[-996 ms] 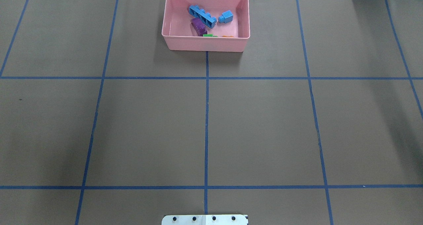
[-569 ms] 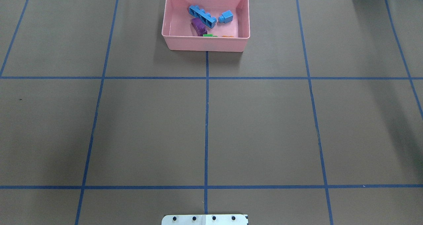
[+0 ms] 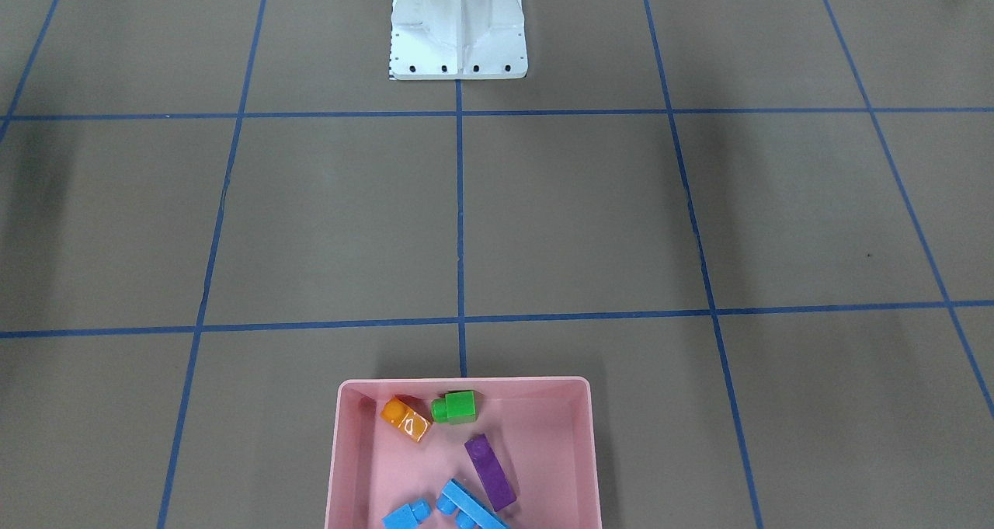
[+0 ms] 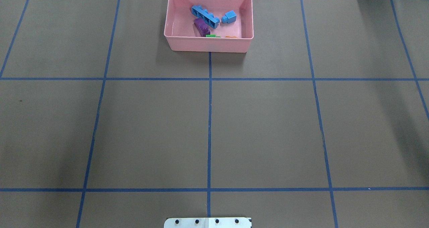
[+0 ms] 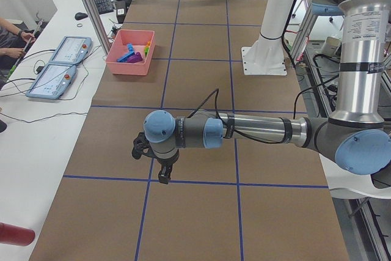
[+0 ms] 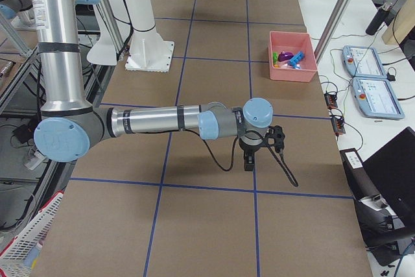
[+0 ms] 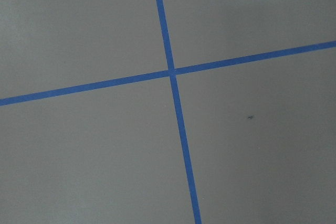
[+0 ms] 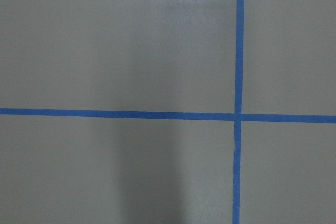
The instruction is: Put all blocks into box
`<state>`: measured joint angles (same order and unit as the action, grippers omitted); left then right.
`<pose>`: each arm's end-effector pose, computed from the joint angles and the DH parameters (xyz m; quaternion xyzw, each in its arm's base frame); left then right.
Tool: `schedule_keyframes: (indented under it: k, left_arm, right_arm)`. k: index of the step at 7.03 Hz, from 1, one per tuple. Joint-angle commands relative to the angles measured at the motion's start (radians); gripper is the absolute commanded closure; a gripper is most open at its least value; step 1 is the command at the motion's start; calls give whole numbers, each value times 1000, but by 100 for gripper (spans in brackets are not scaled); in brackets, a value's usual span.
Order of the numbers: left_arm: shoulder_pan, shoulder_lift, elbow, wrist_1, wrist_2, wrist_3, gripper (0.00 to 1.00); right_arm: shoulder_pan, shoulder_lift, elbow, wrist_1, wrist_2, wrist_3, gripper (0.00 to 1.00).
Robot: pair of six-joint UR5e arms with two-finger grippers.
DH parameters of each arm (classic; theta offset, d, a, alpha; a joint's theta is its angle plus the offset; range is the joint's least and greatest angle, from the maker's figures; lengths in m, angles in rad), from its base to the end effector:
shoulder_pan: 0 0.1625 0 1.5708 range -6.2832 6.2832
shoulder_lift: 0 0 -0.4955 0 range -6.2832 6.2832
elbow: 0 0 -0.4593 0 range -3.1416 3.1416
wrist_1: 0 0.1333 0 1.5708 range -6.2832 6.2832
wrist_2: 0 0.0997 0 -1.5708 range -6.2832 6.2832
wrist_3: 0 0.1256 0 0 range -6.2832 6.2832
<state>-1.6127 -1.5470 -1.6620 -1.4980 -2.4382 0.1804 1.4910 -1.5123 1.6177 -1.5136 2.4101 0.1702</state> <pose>-0.0603 -0.5437 0.7087 0.0442 0.4179 0.0617 0.9053 -0.0079 -0.5990 0.6755 0.0230 -0.4122 0.0081 0.9108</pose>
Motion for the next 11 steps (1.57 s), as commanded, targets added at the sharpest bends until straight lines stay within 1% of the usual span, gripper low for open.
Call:
schedule_keyframes:
  k: [1,2,3,4,5,6,8,11]
  left_arm:
    - [0,2,-5,-4,-4,-25,0]
    - [0,1,-7,-4,-1,-27,0]
    - [0,-7,-7,-4,1,-29,0]
    - [0,-11,-7,-2,4,-29,0]
    - [0,-13,-5,-2,4,-29,0]
    - [0,-13,-5,-2,4,-29,0]
    - [0,-12,-5,-2,5,-27,0]
    - [0,-7,-5,-2,8,-22,0]
  right_arm:
    - [0,-9,8,1,-20,2,0]
    - [9,-14,36,-13,-55,5,0]
    - [29,-44,71,-14,-69,-3,0]
    - [53,-84,88,-14,-68,-64,0]
    - [67,-119,85,-14,-63,-152,0]
    - [69,-132,79,-13,-52,-172,0]
    - [68,-131,39,-5,-54,-164,0]
    - [68,-129,47,-2,-54,-161,0]
